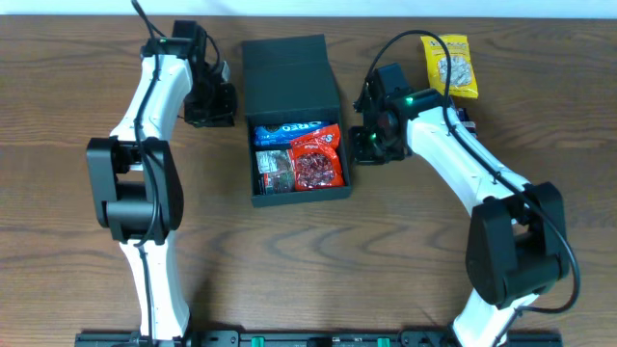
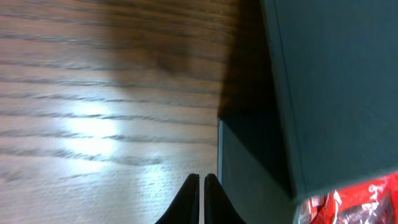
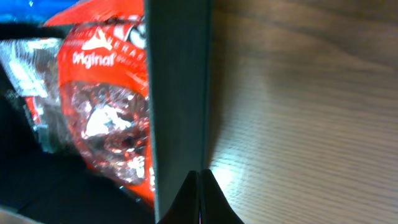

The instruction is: Pack container

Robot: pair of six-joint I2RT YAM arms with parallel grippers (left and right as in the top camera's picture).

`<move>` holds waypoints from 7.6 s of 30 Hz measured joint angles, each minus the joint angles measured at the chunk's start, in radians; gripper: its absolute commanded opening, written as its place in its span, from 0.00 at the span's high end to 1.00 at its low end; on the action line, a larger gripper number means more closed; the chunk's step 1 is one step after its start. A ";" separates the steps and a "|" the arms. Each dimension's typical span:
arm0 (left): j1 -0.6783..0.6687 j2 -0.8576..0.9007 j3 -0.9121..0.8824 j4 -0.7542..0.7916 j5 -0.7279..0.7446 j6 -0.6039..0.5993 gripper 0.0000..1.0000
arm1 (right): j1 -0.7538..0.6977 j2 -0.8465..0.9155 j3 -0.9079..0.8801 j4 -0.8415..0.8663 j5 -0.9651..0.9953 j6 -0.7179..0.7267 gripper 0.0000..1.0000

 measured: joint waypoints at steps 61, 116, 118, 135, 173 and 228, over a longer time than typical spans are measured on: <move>-0.023 0.009 -0.001 0.009 0.001 -0.020 0.87 | -0.543 -0.004 0.145 0.312 0.051 -0.068 0.25; -0.023 0.009 -0.001 -0.024 0.001 -0.020 0.83 | -0.573 0.749 0.925 0.145 -0.147 -0.086 0.99; -0.023 0.009 -0.001 -0.026 0.001 -0.020 0.83 | -0.571 0.755 0.956 0.103 -0.143 -0.086 0.99; -0.002 0.011 0.084 -0.053 -0.010 -0.020 0.84 | -0.491 0.775 1.693 -0.501 -0.072 -0.087 0.99; 0.137 0.010 0.364 -0.193 -0.022 0.015 0.83 | 0.115 -0.124 0.278 0.108 0.022 0.037 0.98; 0.137 0.010 0.364 -0.176 -0.021 0.015 0.81 | 0.336 0.093 0.061 0.389 0.093 0.681 0.01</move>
